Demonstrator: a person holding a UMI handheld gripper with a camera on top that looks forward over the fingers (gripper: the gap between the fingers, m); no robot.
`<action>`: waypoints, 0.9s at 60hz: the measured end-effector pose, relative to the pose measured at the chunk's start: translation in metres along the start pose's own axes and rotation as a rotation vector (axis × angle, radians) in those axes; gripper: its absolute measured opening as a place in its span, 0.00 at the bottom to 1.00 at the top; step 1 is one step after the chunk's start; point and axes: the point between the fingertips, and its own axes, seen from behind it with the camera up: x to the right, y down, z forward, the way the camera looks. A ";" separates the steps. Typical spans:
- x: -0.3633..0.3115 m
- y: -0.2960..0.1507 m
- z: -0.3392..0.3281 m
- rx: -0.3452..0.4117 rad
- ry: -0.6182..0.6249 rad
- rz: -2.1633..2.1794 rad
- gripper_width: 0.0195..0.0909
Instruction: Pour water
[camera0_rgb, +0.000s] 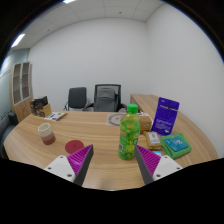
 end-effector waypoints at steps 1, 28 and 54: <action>0.009 0.000 0.008 0.006 0.006 0.000 0.91; 0.051 -0.024 0.130 0.179 0.012 0.008 0.61; 0.056 -0.028 0.137 0.219 0.085 -0.046 0.21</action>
